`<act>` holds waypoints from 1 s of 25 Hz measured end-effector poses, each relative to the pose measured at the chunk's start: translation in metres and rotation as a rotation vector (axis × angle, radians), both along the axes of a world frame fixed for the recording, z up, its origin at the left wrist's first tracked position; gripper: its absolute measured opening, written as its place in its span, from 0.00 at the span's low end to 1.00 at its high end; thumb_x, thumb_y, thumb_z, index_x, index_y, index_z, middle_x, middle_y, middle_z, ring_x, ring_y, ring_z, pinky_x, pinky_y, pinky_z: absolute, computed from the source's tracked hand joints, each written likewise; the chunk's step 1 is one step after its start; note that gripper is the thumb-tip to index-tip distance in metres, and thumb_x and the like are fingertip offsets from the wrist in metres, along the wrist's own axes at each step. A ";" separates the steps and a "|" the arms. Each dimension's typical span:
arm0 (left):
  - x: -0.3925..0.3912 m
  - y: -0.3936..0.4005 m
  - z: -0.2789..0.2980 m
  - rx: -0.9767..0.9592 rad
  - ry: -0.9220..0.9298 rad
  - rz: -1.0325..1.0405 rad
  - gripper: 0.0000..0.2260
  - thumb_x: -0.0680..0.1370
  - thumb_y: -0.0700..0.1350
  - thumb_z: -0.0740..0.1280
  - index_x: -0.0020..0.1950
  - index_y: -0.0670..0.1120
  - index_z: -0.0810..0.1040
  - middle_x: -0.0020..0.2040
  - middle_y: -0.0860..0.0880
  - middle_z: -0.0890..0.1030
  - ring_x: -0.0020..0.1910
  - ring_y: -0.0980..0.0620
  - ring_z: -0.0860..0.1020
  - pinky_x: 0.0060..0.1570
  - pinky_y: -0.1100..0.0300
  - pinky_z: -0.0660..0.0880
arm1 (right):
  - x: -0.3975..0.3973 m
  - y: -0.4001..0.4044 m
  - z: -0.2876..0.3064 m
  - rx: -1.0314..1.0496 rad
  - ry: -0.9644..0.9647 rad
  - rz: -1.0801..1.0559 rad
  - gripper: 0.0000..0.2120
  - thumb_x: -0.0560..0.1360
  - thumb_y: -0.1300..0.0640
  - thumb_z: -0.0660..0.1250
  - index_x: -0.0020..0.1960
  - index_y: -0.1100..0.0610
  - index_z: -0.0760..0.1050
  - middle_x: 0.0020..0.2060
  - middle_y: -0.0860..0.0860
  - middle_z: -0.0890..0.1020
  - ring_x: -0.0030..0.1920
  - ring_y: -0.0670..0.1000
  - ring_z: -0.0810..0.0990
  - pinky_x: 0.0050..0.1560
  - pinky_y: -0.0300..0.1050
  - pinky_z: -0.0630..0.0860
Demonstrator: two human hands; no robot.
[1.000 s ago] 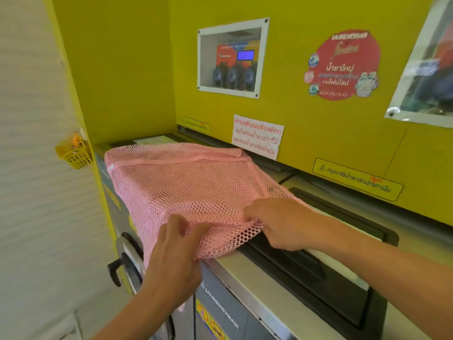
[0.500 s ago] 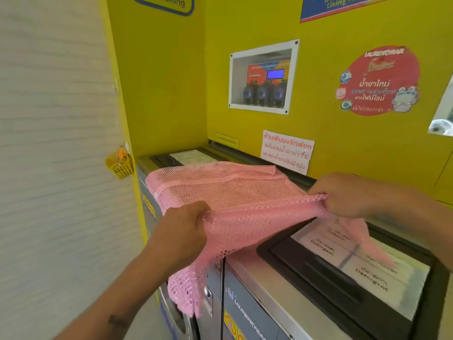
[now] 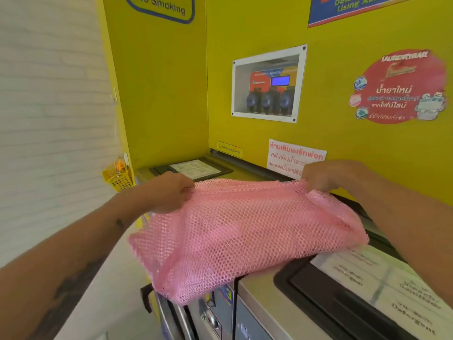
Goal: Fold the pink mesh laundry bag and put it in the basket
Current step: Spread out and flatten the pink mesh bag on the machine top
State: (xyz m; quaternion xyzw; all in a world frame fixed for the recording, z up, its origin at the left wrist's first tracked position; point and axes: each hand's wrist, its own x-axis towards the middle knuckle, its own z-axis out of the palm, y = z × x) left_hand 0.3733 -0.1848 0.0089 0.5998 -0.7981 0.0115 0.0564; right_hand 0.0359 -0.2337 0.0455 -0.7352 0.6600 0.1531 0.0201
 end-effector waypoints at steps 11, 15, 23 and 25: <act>0.027 -0.183 -0.028 0.075 -0.143 0.164 0.17 0.78 0.39 0.59 0.66 0.44 0.72 0.58 0.44 0.78 0.51 0.45 0.78 0.45 0.54 0.75 | 0.057 -0.144 -0.019 -0.025 0.162 -0.109 0.07 0.78 0.55 0.60 0.51 0.57 0.75 0.46 0.51 0.78 0.43 0.50 0.75 0.53 0.45 0.76; 0.035 -0.218 -0.064 0.094 -0.095 0.238 0.12 0.78 0.40 0.61 0.61 0.44 0.73 0.50 0.45 0.77 0.46 0.46 0.76 0.46 0.52 0.76 | 0.066 -0.180 -0.017 0.050 0.132 -0.167 0.02 0.75 0.60 0.64 0.44 0.55 0.74 0.45 0.51 0.78 0.47 0.52 0.80 0.53 0.47 0.78; 0.072 -0.240 -0.093 -0.177 0.129 0.147 0.17 0.76 0.38 0.62 0.64 0.49 0.72 0.62 0.44 0.79 0.58 0.42 0.77 0.57 0.44 0.75 | 0.059 -0.187 -0.006 -0.125 0.220 -0.226 0.03 0.76 0.60 0.62 0.44 0.59 0.72 0.38 0.53 0.76 0.34 0.50 0.76 0.41 0.48 0.78; 0.074 -0.241 -0.098 -0.272 0.197 0.131 0.19 0.75 0.38 0.62 0.65 0.48 0.73 0.63 0.43 0.77 0.60 0.42 0.76 0.59 0.43 0.74 | 0.080 -0.183 -0.029 -0.430 0.292 -0.036 0.05 0.75 0.57 0.62 0.46 0.57 0.67 0.42 0.52 0.75 0.41 0.52 0.76 0.44 0.49 0.76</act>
